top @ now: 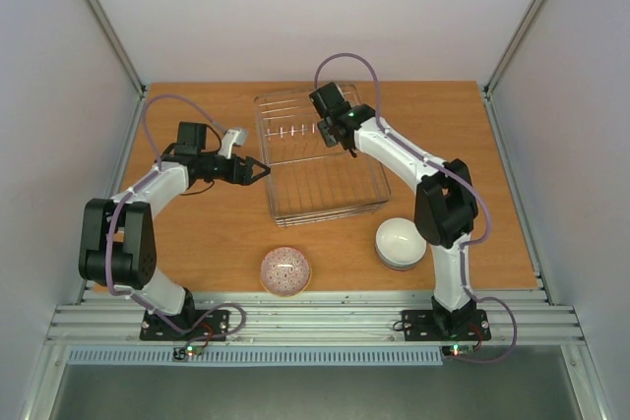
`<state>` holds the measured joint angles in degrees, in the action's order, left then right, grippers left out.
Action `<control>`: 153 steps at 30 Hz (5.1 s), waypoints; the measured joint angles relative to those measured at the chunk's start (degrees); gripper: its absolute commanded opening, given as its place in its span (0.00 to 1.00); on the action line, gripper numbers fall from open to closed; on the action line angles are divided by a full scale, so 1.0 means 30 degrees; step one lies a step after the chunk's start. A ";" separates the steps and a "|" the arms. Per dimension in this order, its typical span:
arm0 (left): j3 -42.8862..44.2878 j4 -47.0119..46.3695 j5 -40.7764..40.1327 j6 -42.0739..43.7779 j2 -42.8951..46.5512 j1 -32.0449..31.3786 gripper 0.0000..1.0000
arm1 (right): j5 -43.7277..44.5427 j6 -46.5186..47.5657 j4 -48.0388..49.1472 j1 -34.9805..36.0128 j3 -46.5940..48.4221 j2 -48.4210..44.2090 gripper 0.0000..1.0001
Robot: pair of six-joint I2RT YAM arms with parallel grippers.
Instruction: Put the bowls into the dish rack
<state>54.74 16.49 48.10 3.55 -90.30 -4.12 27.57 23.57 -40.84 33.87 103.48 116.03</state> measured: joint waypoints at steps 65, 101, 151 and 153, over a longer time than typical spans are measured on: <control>-0.0015 1.0098 -0.1989 1.2269 0.5690 -0.4634 0.81 | -0.3140 -0.3891 0.6608 -0.0379 -1.3726 -1.2590 0.99; -0.0342 1.3304 -0.6951 1.3180 0.2229 -0.9158 0.41 | -0.3060 -0.6790 0.5042 0.0044 -1.6342 -1.4440 0.99; 0.0175 1.4637 -0.2455 1.4549 0.5727 -0.6528 0.01 | -0.3475 -0.6776 0.4269 0.2135 -1.6065 -1.5424 0.99; 0.0299 1.4885 -0.1596 1.4877 0.5690 -0.6084 0.00 | -0.4677 -0.6776 0.4590 0.2215 -1.6072 -1.5424 0.99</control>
<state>55.64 61.14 43.31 48.18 -73.23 -22.37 13.54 3.25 -27.07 40.51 55.27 69.76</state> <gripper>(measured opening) 0.022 0.984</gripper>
